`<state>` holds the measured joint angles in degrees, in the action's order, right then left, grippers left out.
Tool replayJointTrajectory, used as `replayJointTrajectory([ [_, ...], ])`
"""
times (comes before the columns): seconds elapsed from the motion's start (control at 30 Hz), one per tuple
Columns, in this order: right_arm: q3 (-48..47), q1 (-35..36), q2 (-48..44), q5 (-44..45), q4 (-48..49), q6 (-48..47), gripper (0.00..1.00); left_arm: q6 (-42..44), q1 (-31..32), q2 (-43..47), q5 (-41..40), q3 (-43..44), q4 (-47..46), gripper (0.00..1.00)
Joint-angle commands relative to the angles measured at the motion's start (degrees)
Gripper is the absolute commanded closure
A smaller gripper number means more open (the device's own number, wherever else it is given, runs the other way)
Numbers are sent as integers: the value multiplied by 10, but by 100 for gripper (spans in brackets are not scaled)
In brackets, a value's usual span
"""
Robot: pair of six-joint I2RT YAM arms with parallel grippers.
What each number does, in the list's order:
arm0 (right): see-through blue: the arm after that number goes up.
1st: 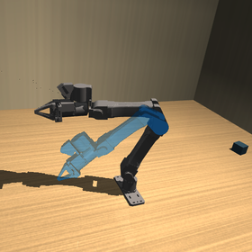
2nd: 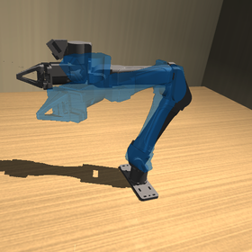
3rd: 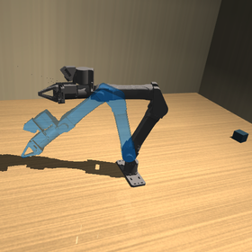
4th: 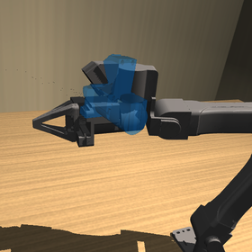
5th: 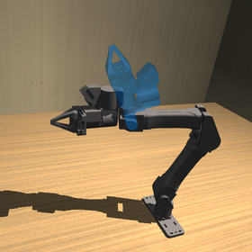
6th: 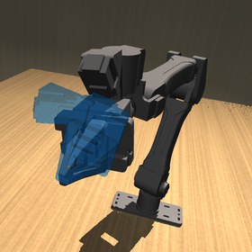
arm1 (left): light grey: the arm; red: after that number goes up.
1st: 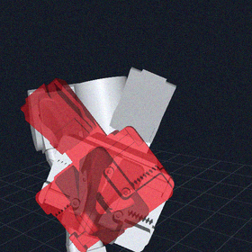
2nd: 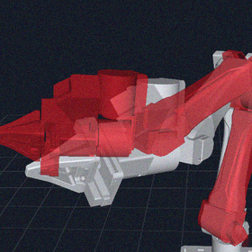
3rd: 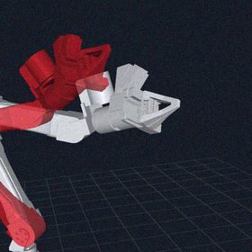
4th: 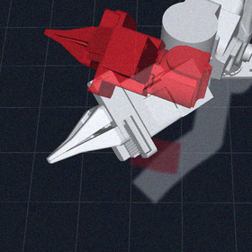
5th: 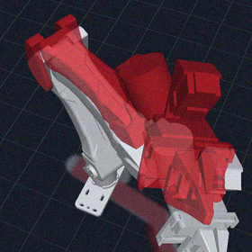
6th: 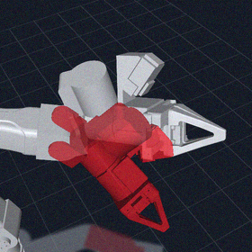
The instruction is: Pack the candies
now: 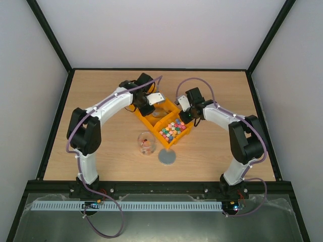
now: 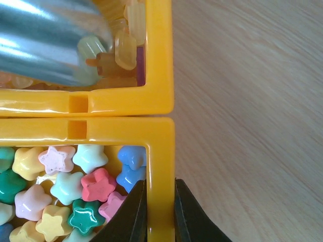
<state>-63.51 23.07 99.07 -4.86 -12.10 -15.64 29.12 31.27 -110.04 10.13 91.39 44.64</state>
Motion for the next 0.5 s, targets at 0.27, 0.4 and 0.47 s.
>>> replayJointTrajectory([
  [0.27,3,16,1,2,-11,13,99,108,-17,15,-69,105,217,98],
  [0.4,5,16,-1,12,-4,28,99,107,-16,-3,-83,114,261,98],
  [0.47,5,16,0,16,-1,34,99,105,-14,-12,-85,122,273,98],
])
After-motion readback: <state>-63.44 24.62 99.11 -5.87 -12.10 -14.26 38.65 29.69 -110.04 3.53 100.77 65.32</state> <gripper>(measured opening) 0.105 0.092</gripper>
